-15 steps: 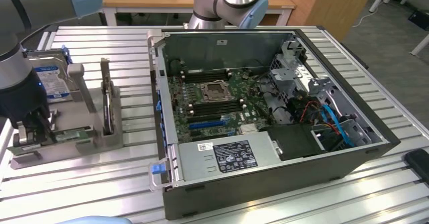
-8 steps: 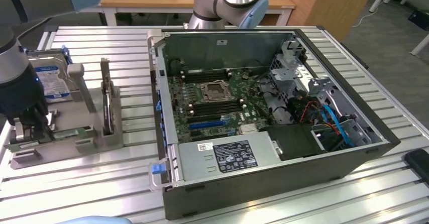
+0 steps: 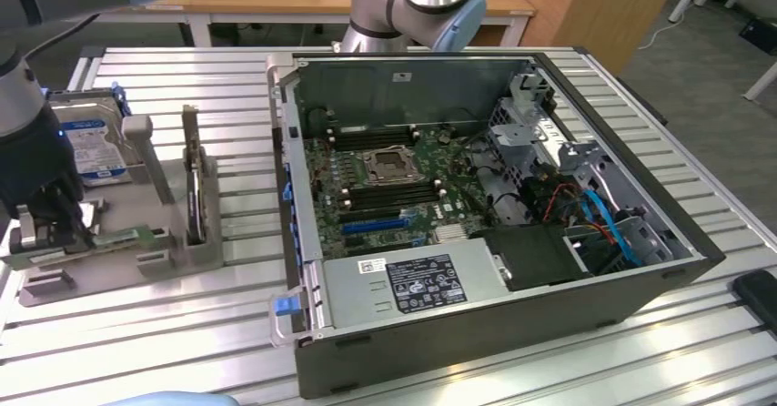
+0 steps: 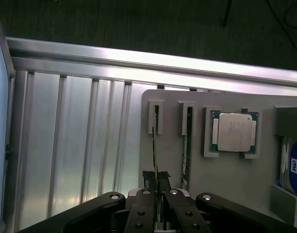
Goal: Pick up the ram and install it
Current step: 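Pick up the ram and move it above insertion slot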
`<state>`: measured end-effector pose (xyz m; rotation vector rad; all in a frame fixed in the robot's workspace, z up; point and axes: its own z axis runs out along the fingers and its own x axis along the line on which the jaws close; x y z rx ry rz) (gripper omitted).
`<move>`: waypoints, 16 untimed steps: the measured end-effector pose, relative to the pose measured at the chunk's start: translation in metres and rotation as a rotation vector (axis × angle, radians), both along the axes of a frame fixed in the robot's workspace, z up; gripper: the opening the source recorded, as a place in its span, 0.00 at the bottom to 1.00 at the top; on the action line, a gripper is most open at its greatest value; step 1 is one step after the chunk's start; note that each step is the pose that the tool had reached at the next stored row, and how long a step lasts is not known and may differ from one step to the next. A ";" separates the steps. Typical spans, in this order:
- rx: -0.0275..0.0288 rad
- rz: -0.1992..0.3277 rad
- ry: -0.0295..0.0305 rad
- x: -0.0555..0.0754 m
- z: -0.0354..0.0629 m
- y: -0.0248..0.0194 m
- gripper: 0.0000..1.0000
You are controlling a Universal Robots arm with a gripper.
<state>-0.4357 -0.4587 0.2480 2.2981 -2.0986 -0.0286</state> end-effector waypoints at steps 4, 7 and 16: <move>-0.0001 0.000 0.0001 0.000 0.0081 0.0000 0.13; -0.0001 0.000 0.0005 0.000 0.0146 0.0000 0.13; 0.0000 0.000 0.0013 0.000 0.0326 0.0000 0.13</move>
